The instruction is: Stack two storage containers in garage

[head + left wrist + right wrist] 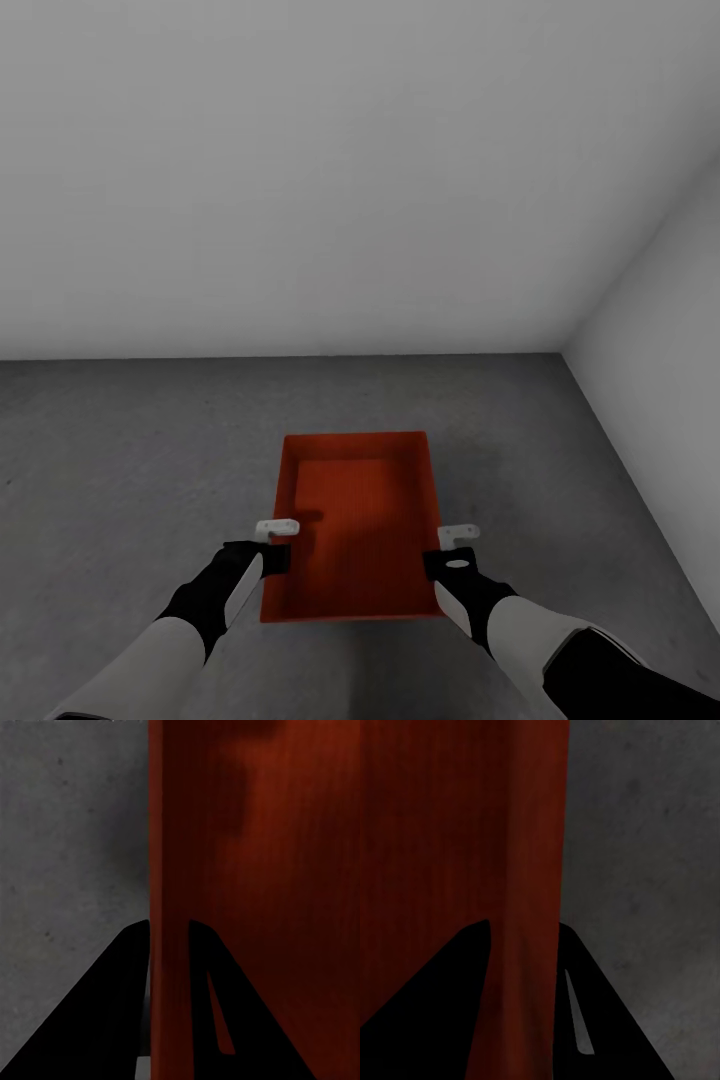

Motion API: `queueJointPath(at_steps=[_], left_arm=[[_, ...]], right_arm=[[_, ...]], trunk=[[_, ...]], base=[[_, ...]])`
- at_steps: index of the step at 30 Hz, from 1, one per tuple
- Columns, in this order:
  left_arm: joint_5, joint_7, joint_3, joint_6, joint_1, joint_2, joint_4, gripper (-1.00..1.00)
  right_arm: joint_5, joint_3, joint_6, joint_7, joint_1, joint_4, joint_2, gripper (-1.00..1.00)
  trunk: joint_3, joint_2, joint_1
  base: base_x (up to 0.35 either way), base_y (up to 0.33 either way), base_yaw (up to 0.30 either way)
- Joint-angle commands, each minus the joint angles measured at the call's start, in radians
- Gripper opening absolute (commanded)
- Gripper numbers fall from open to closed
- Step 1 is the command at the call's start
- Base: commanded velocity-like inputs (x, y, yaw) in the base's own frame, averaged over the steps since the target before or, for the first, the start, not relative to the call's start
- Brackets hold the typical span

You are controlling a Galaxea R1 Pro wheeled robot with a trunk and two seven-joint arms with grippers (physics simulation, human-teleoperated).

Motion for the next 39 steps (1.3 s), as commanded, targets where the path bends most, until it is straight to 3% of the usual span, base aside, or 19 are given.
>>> queueJointPath(at_steps=[1,22,39], left_arm=[[-0.014,0.013,-0.006,-0.025,-0.001,0.002,-0.004,-1.00],[-0.013,0.013,-0.006,-0.025,-0.001,0.002,-0.004,-1.00],[-0.013,0.013,-0.006,-0.025,-0.001,0.002,-0.004,-1.00]], right_arm=[[-0.021,0.007,0.008,-0.009,0.000,0.032,0.000,-1.00],[-0.021,0.007,0.008,-0.009,0.000,0.032,-0.001,-1.00],[-0.021,0.007,0.007,-0.009,0.000,0.032,0.001,-1.00]], trunk=[[-0.004,-0.007,0.004],[-0.070,-0.154,0.084],[-0.071,-0.154,0.084]], base=[[0.000,0.000,0.000],[0.000,0.000,0.000],[0.000,0.000,0.000]])
